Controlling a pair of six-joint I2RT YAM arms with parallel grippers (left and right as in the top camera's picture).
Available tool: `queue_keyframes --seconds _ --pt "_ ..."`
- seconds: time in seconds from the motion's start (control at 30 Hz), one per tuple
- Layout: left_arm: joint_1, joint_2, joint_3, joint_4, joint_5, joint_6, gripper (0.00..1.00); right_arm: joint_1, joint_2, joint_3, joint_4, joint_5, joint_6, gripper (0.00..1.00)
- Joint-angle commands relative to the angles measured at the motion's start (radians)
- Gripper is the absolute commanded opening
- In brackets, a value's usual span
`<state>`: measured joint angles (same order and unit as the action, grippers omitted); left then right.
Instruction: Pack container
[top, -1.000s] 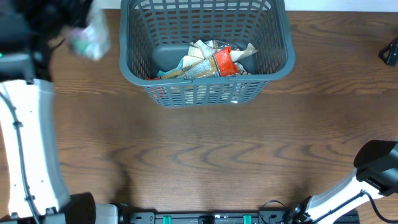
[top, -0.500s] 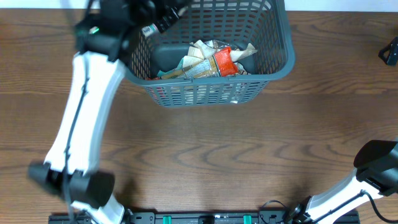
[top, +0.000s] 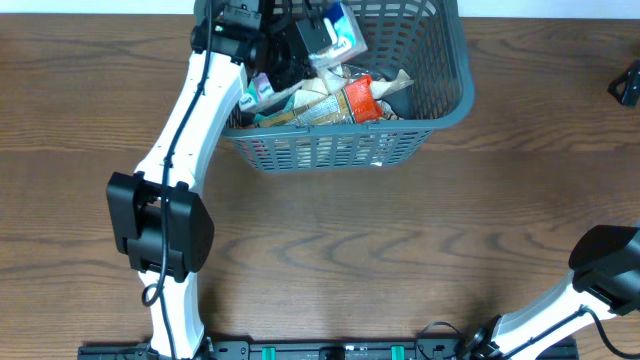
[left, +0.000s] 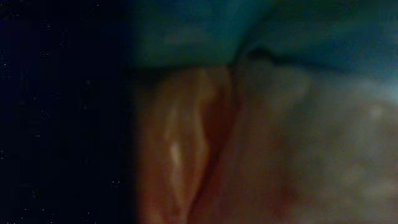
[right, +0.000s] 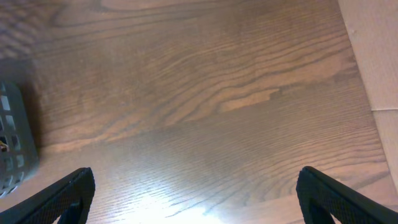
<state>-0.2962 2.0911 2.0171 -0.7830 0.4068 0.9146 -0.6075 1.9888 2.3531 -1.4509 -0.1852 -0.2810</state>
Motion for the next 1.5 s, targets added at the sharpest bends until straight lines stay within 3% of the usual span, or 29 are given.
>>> queue_keyframes --seconds 0.0,0.03,0.13,0.23,0.37,0.57,0.77,1.1,1.17,1.23,1.47 --pt "-0.005 0.004 -0.011 -0.008 0.004 0.02 0.17 0.0 -0.021 -0.003 -0.003 0.002 -0.012 0.91" --pt "-0.005 0.004 -0.015 -0.015 0.004 0.02 0.25 -0.001 -0.021 -0.003 -0.004 0.002 -0.012 0.91" --pt "-0.005 0.004 -0.016 -0.036 0.004 0.02 0.3 0.0 -0.021 -0.003 -0.004 0.001 -0.012 0.91" --pt "-0.005 0.004 -0.016 -0.045 0.004 0.019 0.45 0.0 -0.021 -0.003 -0.004 0.001 -0.012 0.91" --pt "-0.005 0.004 -0.016 -0.048 0.004 0.016 0.57 0.0 -0.021 -0.003 -0.006 0.001 -0.012 0.91" --pt "-0.005 -0.015 -0.016 -0.047 0.003 0.016 0.63 -0.001 -0.021 -0.003 -0.009 0.002 -0.012 0.91" --pt "-0.004 -0.113 -0.016 -0.046 -0.037 -0.016 0.64 0.0 -0.021 -0.003 -0.006 -0.005 -0.012 0.99" --pt "0.033 -0.388 -0.016 -0.048 -0.367 -0.27 0.78 0.0 -0.021 -0.003 0.069 -0.146 -0.011 0.99" --pt "0.061 -0.439 -0.016 -0.055 -0.41 -0.333 0.92 0.0 -0.021 -0.003 0.092 -0.176 -0.011 0.99" --pt "0.101 -0.486 -0.016 -0.083 -0.478 -0.424 0.98 0.004 -0.021 -0.003 0.124 -0.198 -0.011 0.99" --pt "0.269 -0.61 -0.016 -0.29 -0.528 -0.665 0.99 0.079 -0.022 -0.003 0.261 -0.137 -0.034 0.99"
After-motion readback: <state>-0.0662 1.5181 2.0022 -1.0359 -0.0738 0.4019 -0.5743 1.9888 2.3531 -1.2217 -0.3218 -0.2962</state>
